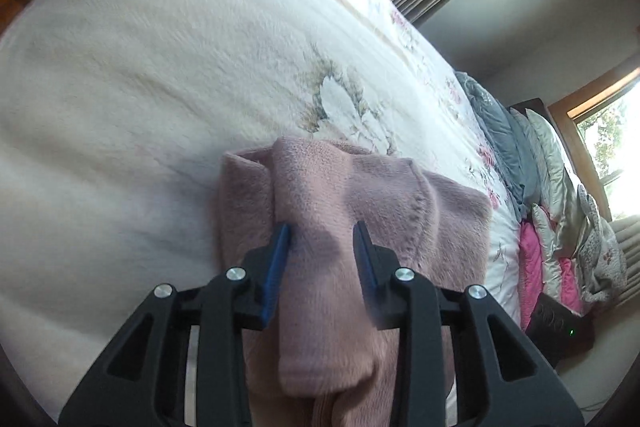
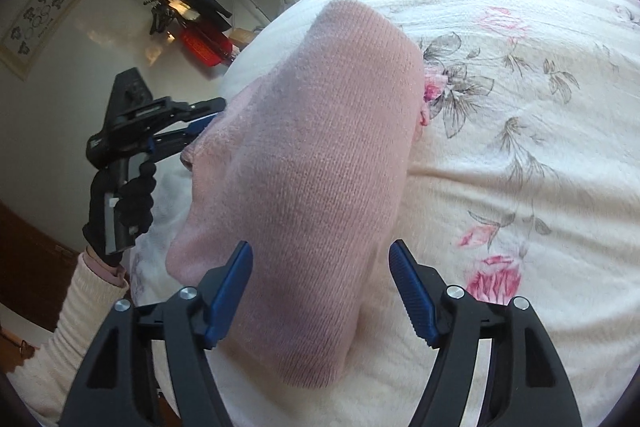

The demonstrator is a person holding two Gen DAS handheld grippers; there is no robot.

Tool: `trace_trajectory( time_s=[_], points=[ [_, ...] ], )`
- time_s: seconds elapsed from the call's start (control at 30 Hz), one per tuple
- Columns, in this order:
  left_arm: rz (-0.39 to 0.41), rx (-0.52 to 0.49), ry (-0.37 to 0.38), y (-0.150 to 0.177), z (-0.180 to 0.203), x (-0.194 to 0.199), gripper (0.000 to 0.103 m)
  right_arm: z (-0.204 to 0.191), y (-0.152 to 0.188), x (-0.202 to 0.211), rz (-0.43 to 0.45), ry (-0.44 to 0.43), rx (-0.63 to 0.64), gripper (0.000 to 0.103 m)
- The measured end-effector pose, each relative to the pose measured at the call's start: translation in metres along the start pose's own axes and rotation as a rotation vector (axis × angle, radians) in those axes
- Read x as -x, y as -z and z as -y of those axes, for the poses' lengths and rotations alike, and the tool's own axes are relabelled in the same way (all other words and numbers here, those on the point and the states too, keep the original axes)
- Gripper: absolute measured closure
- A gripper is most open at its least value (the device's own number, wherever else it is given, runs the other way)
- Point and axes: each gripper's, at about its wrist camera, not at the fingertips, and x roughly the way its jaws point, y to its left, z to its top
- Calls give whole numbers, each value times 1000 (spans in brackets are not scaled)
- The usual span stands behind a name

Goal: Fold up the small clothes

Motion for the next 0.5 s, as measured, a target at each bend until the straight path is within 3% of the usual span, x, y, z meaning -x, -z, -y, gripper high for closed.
trace_trajectory(
  time_s=[0.1, 0.23, 0.27, 0.37, 0.5],
  points=[
    [48, 26, 33, 7, -2, 10, 93, -4, 0, -5, -9, 0, 1, 31],
    [262, 12, 33, 37, 0, 54, 94, -8, 2, -12, -22, 23, 18, 31],
    [277, 9, 25, 43, -3, 58, 94, -8, 2, -13, -22, 23, 19, 31],
    [237, 25, -54, 52, -19, 45, 94, -9, 3, -15, -28, 18, 18, 31],
    [152, 28, -54, 49, -30, 24, 90, -15, 3, -19, -38, 21, 22, 31]
  ],
)
